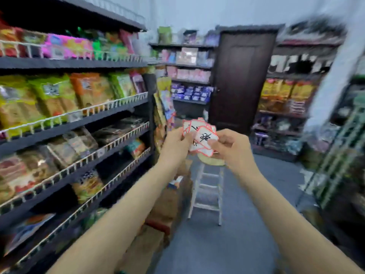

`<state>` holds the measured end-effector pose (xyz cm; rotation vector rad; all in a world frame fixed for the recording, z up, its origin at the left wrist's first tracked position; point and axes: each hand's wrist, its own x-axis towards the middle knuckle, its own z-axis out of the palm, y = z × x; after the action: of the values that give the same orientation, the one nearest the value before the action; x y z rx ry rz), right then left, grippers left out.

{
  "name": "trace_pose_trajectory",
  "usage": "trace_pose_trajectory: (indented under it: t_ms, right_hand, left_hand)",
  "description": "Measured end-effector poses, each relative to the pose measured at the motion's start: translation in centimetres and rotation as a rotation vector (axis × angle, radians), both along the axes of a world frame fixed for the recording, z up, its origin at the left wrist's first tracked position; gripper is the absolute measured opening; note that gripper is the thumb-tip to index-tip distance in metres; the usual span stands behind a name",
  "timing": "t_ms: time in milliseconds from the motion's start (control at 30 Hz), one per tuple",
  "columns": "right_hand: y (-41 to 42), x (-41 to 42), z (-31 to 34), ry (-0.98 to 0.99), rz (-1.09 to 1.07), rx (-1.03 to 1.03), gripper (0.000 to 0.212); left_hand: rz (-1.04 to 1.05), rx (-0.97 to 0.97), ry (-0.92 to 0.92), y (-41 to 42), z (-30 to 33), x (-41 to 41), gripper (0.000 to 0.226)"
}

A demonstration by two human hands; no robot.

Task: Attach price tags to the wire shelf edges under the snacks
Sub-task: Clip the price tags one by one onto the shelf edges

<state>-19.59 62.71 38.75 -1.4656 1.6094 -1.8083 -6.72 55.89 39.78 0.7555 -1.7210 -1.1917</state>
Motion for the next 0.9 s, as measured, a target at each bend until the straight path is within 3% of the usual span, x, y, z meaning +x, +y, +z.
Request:
trace_pose_trajectory:
  t_ms: [167,267,400,633,800,900]
  right_hand:
    - [8.7,-12.4,2.5,-0.012,-0.337,-0.037,0.033]
    - [14.0,-18.8,3.8,0.007,-0.492,-0.02,0.028]
    - [20.8,-24.3,5.3,0.036,-0.684,-0.008,0.035]
    - [29.3,-30.4,8.3,0.028,-1.007,-0.028,0.018]
    - [31.6,-34.0,10.6,0.012,-1.077,-0.114,0.027]
    - [31.9,-36.6,11.5,0.056,-1.202,-0.107,0.018]
  left_hand:
    - [-0.379,-0.064,0.017,5.0,2.3,-15.7,0.015]
    - [-0.553,-0.043,0.047,8.5,3.2,-23.3,0.033]
    - [-0.762,0.0,0.076,13.9,4.4,-31.7,0.012]
    - [-1.063,0.004,0.137,21.0,7.3,-42.0,0.013]
    - [-1.19,0.082,0.18,23.5,9.7,-48.2,0.015]
    - [-1.258,0.116,0.209,24.0,10.5,-52.0,0.02]
